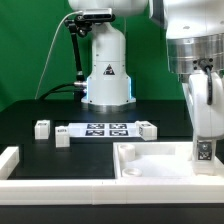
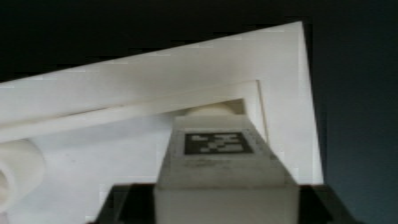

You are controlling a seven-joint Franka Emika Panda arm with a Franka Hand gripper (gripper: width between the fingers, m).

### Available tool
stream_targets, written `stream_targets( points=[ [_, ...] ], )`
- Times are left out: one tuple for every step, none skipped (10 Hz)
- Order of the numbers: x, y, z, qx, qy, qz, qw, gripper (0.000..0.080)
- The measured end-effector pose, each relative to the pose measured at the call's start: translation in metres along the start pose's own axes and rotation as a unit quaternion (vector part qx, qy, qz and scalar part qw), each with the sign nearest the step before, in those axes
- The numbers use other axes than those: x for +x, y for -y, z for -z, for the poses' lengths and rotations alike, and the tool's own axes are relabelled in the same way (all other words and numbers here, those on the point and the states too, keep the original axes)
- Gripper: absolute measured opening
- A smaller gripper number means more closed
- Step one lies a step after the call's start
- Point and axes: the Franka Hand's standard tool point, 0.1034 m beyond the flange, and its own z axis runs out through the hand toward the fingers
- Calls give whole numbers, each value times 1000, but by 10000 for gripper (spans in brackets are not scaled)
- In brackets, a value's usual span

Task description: Assemble one leg

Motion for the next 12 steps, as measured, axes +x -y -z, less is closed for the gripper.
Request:
stream_targets(
  points=[
    [0, 0, 0, 0, 0, 0, 1000, 291],
    [0, 0, 0, 0, 0, 6, 1000, 291],
    [0, 0, 0, 0, 0, 34, 999, 478],
    [0, 0, 0, 0, 0, 39, 999, 591],
    [-1, 0, 0, -1, 0, 79, 997, 591],
    [-1, 0, 0, -2, -2, 149, 989, 637],
    [-2, -1, 0, -2, -3, 221, 975, 646],
    [-2, -1, -1, -3, -3, 282, 960, 646],
    [-1, -1, -2, -4, -4, 338, 941, 646],
    [0, -1, -3, -5, -8, 414, 910, 649],
    [1, -1, -3, -6, -10, 464, 886, 649],
    [2, -1, -4, -8, -13, 506, 862, 649]
  ],
)
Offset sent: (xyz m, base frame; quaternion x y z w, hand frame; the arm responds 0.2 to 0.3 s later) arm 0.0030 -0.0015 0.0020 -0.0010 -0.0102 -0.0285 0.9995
